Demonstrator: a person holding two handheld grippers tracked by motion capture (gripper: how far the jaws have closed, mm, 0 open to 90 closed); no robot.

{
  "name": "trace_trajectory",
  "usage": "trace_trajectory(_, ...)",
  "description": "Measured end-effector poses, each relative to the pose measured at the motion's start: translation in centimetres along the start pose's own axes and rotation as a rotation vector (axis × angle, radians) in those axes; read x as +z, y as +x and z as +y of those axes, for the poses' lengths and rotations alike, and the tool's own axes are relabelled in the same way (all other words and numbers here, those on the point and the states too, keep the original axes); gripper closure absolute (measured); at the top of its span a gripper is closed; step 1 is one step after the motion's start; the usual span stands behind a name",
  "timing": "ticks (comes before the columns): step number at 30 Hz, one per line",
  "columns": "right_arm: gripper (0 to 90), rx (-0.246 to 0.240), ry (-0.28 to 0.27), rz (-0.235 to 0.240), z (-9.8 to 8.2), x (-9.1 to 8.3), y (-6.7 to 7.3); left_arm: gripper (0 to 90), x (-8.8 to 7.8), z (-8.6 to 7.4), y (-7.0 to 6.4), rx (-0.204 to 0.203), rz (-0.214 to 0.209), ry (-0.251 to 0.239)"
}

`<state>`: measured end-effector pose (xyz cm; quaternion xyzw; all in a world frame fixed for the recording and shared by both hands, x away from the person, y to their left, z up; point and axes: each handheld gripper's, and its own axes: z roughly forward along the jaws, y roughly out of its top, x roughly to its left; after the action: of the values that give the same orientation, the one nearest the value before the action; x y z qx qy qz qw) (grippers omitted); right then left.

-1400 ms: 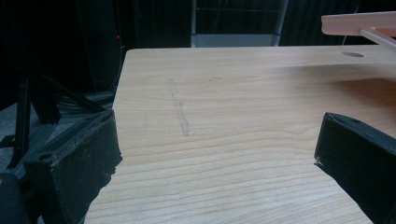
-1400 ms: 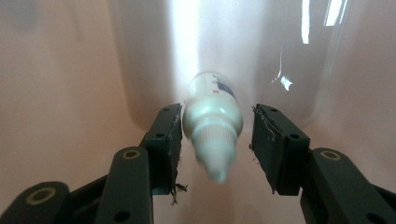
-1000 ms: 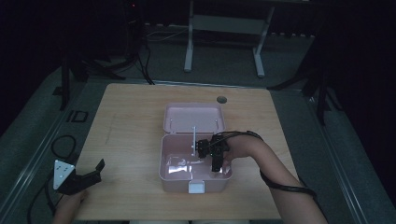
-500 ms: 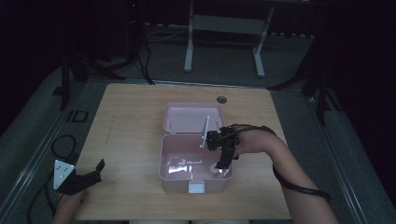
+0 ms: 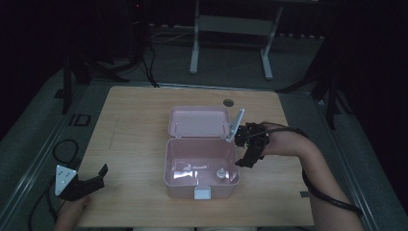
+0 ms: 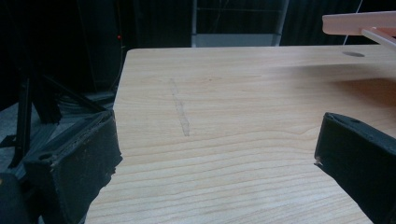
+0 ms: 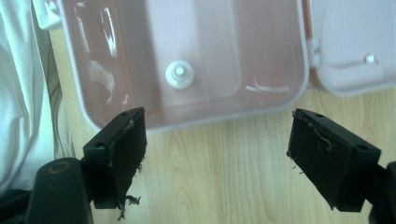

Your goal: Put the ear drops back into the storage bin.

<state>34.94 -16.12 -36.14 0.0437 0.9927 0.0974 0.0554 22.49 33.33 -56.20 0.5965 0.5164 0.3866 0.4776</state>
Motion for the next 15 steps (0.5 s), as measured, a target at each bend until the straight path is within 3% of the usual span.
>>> trace_trajectory(8,19.3,0.050,-0.015,0.008,-2.9,0.4,-0.2,0.4,0.0,0.0,0.0,0.003,0.001,0.002)
trace_trajectory(15,19.5,0.088,-0.021,0.024,-5.1,2.6,-0.4,0.4,0.0,0.0,0.0,0.002,0.001,0.002)
